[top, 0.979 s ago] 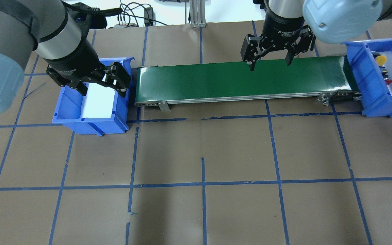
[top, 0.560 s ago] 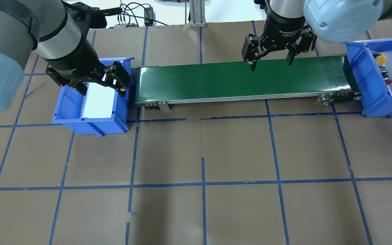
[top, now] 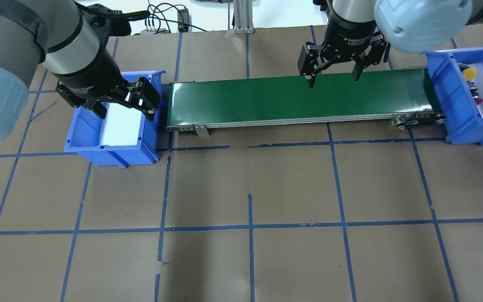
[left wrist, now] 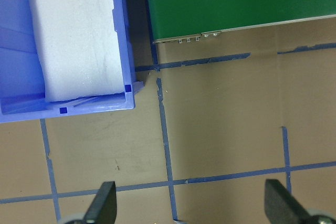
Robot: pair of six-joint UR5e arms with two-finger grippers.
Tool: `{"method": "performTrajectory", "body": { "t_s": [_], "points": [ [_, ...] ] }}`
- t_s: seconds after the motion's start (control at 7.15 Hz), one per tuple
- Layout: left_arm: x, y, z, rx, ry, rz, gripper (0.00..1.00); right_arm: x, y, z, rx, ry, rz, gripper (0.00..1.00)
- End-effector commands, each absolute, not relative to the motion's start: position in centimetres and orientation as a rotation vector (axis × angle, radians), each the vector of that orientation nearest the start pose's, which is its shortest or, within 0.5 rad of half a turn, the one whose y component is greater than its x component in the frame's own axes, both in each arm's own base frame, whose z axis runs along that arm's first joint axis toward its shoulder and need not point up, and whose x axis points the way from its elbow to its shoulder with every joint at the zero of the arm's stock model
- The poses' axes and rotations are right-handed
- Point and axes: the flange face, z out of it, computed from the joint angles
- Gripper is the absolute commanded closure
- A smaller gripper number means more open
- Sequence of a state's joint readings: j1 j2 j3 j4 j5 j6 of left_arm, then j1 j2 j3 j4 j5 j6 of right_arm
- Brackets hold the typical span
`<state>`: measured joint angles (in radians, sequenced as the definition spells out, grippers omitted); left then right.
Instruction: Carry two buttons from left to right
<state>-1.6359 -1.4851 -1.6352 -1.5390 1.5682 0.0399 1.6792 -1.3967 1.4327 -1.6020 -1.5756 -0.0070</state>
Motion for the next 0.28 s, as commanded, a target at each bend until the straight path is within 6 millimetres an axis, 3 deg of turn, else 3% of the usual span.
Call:
{"method": "performTrajectory", "body": {
  "t_s": [0.0, 0.14],
  "points": [
    [-16.45, -45.19, 50.11, 0.169, 3.14, -0.087, 0.0, 19.28, -54.76, 46.65, -0.183, 3.14, 0.007, 0.0],
    [-16.43, -44.98, 50.08, 0.169, 3.14, -0.084, 0.0, 19.26, -54.76, 46.65, -0.186, 3.141, 0.007, 0.0]
  ]
}}
